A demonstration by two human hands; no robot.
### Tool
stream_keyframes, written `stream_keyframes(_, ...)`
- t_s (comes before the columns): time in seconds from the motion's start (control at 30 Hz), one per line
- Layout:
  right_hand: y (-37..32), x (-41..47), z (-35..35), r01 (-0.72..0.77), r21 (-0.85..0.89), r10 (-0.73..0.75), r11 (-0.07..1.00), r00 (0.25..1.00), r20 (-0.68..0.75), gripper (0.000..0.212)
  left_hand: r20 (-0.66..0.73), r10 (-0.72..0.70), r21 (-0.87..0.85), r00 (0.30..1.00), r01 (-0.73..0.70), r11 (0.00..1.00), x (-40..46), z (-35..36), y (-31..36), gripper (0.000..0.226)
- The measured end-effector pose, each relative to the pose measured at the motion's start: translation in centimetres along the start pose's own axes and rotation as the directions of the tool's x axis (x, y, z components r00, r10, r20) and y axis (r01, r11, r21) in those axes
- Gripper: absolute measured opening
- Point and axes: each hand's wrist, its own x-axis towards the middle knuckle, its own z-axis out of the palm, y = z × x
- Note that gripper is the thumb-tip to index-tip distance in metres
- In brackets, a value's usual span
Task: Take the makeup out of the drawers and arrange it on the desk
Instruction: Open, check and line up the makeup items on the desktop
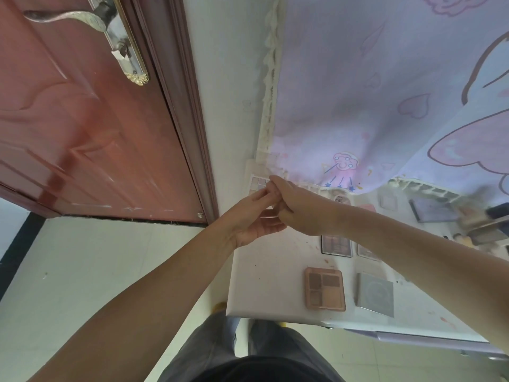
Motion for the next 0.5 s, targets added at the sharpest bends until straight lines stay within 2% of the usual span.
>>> stream_keyframes(0.07,0.1,0.1,-0.1,0.016,0.018,-0.016,1.0,1.0,-0.021,0.024,-0.022,0.017,0.008,1.0,-0.017,1.0,0.0,0.2,0.3,0.034)
stream_keyframes(0.17,0.6,-0.2,-0.9,0.008,0.102,-0.007,0.995,1.0,-0.008,0.026,-0.015,-0.023,0.023,1.0,0.023,0.999,-0.4,0.1,0.7,0.043)
stream_keyframes(0.27,1.6,-0.7,-2.4,-0.03,0.2,0.016,0.979,0.997,0.071,0.045,0.051,-0.083,-0.015,0.995,0.084,0.996,-1.1,-0.1,1.1,0.048)
stream_keyframes(0.37,1.8,-0.9,-3.5,-0.044,0.242,0.011,0.969,0.99,0.138,0.061,0.124,-0.089,-0.178,0.988,0.111,0.978,-1.4,0.0,1.5,0.05)
stream_keyframes(0.5,1.2,-1.2,-4.2,-0.017,0.261,-0.014,0.965,0.993,0.119,0.063,0.18,-0.075,-0.151,0.981,0.103,0.983,-1.9,0.4,2.4,0.057)
